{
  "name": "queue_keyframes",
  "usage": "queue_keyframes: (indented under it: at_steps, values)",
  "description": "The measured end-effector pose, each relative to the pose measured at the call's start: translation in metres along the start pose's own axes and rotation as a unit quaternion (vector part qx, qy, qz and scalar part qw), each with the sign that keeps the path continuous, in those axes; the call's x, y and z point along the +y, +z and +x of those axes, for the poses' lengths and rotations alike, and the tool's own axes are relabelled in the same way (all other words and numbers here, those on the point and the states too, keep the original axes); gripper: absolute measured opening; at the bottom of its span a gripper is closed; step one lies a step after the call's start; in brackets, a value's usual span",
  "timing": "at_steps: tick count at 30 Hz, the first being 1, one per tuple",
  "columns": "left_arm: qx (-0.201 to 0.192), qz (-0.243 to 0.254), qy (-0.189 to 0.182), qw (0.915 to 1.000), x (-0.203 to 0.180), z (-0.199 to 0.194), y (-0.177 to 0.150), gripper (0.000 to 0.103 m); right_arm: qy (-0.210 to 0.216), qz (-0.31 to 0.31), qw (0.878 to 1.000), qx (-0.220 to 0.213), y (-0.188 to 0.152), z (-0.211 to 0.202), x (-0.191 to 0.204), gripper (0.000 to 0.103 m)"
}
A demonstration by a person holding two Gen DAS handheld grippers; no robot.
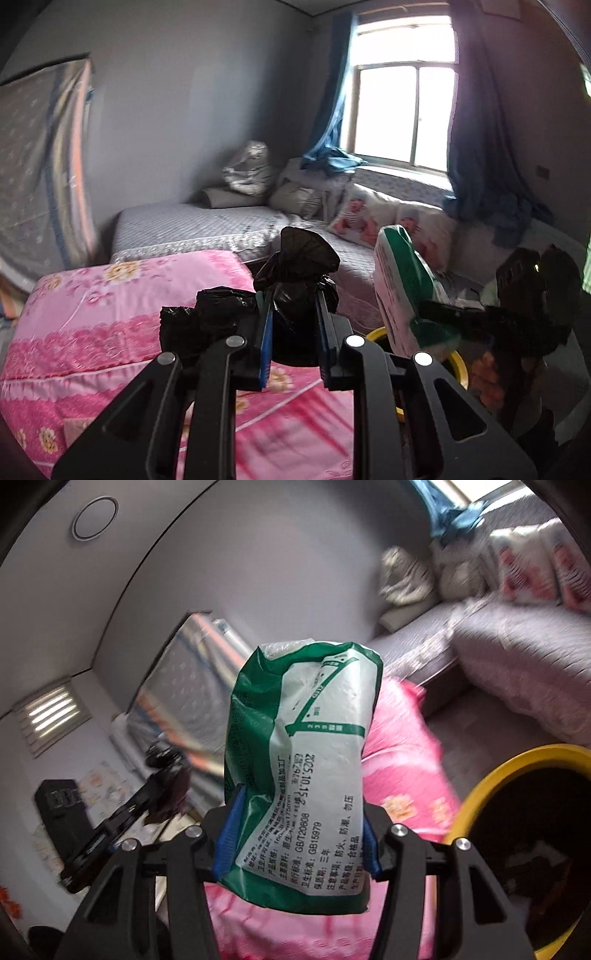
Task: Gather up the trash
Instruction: 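Carry the wipes pack and black bag over the yellow bin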
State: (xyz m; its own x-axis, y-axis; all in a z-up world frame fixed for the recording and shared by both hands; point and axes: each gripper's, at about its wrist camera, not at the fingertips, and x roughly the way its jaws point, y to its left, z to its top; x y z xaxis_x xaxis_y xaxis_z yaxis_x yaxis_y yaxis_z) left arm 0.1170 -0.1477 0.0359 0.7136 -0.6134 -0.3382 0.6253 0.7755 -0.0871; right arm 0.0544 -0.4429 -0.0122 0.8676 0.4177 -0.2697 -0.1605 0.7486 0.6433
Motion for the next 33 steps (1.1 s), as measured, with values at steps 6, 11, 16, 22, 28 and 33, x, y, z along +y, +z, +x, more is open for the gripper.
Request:
queue_keyframes:
  at_steps: [6,11,16,22,28,33]
  values:
    - [0.001,0.039,-0.029,0.9988,-0.043,0.019,0.001,0.019,-0.071,0.011,0.997,-0.036,-0.002,-0.024,-0.035,0.051]
    - [0.005,0.064,-0.059,0.9962,-0.074,0.038,0.001,0.019,-0.112,0.033,0.992,-0.042,-0.011,-0.035,-0.068,0.051]
    - [0.003,0.091,-0.086,0.9922,-0.105,0.056,-0.001,0.019,-0.177,0.038,0.982,-0.045,-0.022,-0.042,-0.095,0.051]
    - [0.004,0.116,-0.106,0.9875,-0.137,0.070,-0.006,0.019,-0.214,0.064,0.974,-0.035,-0.039,-0.039,-0.125,0.051]
    - [0.006,0.129,-0.115,0.9849,-0.153,0.085,-0.010,0.019,-0.238,0.093,0.966,-0.020,-0.055,-0.039,-0.148,0.051]
    - [0.023,0.125,-0.119,0.9848,-0.160,0.107,-0.015,0.019,-0.269,0.110,0.957,-0.009,-0.062,-0.035,-0.162,0.051]
